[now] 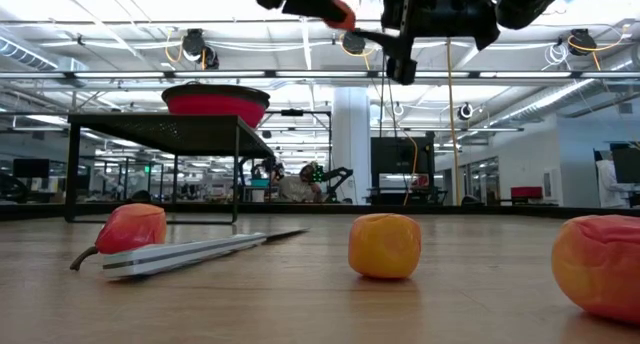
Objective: Pick & Place Fruit
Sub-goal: Put the orange into the red strainer bowl on the shelf, then put the orange pear into the red strainer bowl on the shelf
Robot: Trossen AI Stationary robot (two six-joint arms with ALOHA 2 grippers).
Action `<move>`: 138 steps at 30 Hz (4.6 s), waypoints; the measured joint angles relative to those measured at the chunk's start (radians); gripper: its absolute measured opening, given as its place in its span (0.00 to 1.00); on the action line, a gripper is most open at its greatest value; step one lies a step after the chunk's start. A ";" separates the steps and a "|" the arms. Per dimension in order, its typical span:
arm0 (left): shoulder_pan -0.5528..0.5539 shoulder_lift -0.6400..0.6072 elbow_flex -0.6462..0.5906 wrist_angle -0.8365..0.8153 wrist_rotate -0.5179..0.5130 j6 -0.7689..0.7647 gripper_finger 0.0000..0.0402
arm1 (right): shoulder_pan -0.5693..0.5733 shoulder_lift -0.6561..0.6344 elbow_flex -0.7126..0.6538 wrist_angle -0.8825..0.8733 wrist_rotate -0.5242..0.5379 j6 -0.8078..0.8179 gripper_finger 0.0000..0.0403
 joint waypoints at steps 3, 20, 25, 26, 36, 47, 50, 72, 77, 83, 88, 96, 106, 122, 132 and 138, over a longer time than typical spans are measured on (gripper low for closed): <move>0.000 -0.010 0.000 -0.057 -0.066 -0.008 0.38 | -0.008 0.000 0.000 -0.020 -0.001 -0.025 0.50; 0.123 -0.166 -0.001 -0.298 -0.335 -0.353 0.38 | -0.051 -0.004 0.000 -0.214 0.000 -0.401 0.38; 0.184 -0.196 -0.002 -0.367 -0.339 -0.515 0.38 | -0.064 -0.009 0.000 -0.278 0.002 -0.491 0.22; 0.194 -0.199 0.000 -0.366 -0.344 -0.539 0.38 | -0.066 -0.009 0.000 -0.293 0.002 -0.500 0.18; 0.302 -0.245 0.000 -0.510 -0.345 -0.761 0.38 | -0.073 -0.010 0.000 -0.350 0.005 -0.624 0.02; 0.439 -0.278 -0.001 -0.662 -0.180 -0.927 0.38 | -0.073 -0.052 0.000 -0.388 0.006 -0.702 0.00; 0.486 -0.279 0.000 -0.676 -0.111 -0.950 0.38 | -0.073 -0.055 -0.001 -0.401 0.006 -0.703 0.00; 0.625 -0.200 0.000 -0.637 0.040 -0.817 0.38 | -0.072 -0.056 -0.001 -0.426 0.005 -0.688 0.00; 0.625 -0.157 0.000 -0.636 0.026 -0.774 0.38 | -0.069 -0.056 -0.001 -0.426 0.002 -0.675 0.00; 0.626 -0.153 0.000 -0.634 -0.036 -0.750 0.38 | -0.069 -0.056 -0.001 -0.426 0.002 -0.657 0.00; 0.627 -0.153 0.000 -0.634 -0.070 -0.747 0.38 | -0.069 -0.056 -0.001 -0.425 0.002 -0.657 0.00; 0.627 -0.153 0.000 -0.634 -0.075 -0.722 0.38 | -0.069 -0.056 -0.001 -0.425 0.002 -0.657 0.00; 0.627 -0.153 0.000 -0.635 -0.074 -0.730 0.45 | -0.069 -0.056 -0.001 -0.425 0.002 -0.657 0.00; 0.620 -0.158 0.255 -0.809 -0.093 -0.690 0.58 | -0.063 -0.056 -0.001 -0.425 -0.002 -0.657 0.00; 0.541 -0.252 0.370 -0.935 0.058 -0.723 0.47 | 0.031 -0.056 -0.001 -0.426 0.000 -0.718 0.00; 0.472 -0.374 0.306 -0.916 0.080 -0.804 0.34 | 0.071 -0.056 -0.001 -0.434 0.001 -0.736 0.00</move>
